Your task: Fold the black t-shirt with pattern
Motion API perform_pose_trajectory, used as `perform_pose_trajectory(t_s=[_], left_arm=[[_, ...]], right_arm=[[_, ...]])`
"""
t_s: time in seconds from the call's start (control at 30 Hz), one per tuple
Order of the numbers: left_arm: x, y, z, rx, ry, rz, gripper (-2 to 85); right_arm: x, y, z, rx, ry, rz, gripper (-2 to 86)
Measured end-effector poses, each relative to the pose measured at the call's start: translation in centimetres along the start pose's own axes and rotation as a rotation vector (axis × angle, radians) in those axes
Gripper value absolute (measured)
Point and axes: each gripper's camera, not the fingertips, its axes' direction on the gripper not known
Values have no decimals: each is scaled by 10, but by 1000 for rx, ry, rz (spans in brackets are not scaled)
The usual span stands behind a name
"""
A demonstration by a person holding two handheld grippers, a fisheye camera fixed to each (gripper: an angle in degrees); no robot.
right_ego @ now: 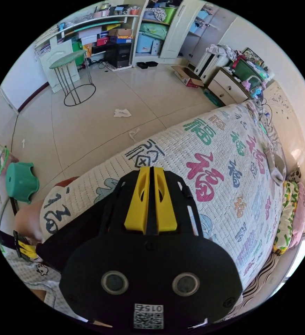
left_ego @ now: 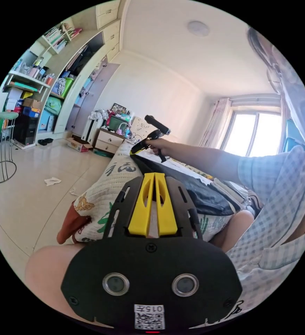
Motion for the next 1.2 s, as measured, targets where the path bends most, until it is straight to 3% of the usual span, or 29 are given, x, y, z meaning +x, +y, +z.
perform_pose_trajectory(t_s=[0.13, 0.27, 0.47, 0.6, 0.67, 0.97, 1.2], left_arm=[[-14, 9, 4, -77, -17, -33, -5], [-37, 17, -9, -10, 20, -129, 1], [-44, 22, 1, -50, 58, -144, 60], [-43, 26, 15, -103, 85, -140, 26], [-44, 33, 17, -106, 96, -149, 9], [-5, 53, -3, 42, 138, 9, 0], [55, 56, 5, 45, 226, 115, -1]], right_arm=[[6, -7, -4, -5, -6, -39, 31], [35, -15, -26, 20, -85, 33, 55], [45, -30, -12, -146, -134, 6, 94], [43, -30, -14, -174, -80, -49, 68], [49, -26, -28, -156, -74, -47, 4], [99, 28, -114, 6, -109, -45, -9], [177, 121, -204, 208, -222, 28, -10]])
